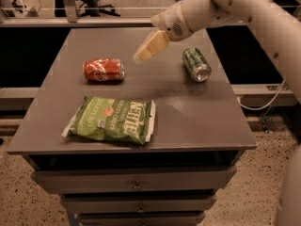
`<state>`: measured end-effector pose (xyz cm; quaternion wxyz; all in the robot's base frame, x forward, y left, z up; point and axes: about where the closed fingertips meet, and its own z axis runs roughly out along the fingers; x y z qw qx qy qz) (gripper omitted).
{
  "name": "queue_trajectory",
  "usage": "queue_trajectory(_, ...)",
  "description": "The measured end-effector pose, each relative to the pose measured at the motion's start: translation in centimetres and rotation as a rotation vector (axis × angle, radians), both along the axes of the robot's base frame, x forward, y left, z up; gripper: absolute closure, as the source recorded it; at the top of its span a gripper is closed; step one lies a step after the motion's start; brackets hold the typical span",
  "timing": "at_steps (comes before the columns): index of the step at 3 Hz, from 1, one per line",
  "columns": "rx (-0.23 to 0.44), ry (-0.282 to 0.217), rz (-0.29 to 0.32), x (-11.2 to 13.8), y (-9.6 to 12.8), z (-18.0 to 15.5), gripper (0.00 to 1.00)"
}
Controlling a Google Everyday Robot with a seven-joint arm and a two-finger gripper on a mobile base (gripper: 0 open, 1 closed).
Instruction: Knock coke can over
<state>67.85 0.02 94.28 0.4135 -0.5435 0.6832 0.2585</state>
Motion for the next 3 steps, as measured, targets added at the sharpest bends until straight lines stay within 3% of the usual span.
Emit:
queue_trajectory(1,0.069,-0.03,-0.211,-0.2,-6.8,0.5,0.0)
queue_trajectory(2,0.114,-0.092,-0.342,1.5,-10.4,1.5,0.0)
queue_trajectory(3,0.118,-0.098,-0.343,1.8,-10.1,1.7,0.0)
